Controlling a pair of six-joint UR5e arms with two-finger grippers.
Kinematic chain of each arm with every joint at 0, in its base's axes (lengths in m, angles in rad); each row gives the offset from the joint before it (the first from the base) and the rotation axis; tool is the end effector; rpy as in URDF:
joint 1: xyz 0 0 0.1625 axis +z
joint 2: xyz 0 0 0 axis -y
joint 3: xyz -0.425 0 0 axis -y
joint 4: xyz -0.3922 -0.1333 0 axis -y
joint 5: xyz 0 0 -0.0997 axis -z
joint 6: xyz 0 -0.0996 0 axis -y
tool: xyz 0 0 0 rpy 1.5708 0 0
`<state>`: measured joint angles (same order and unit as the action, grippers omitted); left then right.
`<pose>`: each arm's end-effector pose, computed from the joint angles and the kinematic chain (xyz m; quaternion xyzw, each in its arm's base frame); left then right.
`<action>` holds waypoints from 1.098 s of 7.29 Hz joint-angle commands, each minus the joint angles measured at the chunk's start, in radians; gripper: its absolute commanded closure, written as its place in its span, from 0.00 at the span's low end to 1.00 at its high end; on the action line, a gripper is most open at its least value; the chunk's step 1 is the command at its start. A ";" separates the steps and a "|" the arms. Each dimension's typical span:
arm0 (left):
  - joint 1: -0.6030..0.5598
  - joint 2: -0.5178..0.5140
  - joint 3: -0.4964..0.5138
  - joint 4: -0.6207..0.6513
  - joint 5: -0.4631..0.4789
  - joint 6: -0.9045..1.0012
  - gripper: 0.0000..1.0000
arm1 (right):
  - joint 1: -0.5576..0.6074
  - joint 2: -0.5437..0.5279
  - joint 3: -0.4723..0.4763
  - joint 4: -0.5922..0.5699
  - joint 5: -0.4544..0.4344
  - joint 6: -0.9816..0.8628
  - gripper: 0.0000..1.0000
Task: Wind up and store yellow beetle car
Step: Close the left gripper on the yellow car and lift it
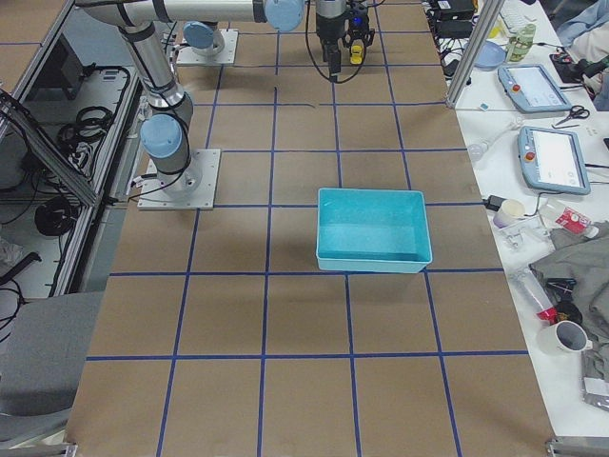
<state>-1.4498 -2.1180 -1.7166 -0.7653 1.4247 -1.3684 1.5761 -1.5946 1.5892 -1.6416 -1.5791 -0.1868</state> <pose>-0.0703 -0.6462 0.1882 0.6719 -0.7350 0.0030 0.0919 0.1351 -0.4884 0.4978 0.0957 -0.9947 0.0376 0.0076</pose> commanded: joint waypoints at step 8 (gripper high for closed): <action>-0.109 -0.005 0.038 -0.015 -0.293 -0.238 1.00 | 0.002 0.001 0.011 -0.104 0.051 -0.016 0.00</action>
<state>-1.5502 -2.1108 -1.6786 -0.7819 1.1352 -1.6056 1.5774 -1.5926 1.5984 -1.7638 -1.5274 -0.2022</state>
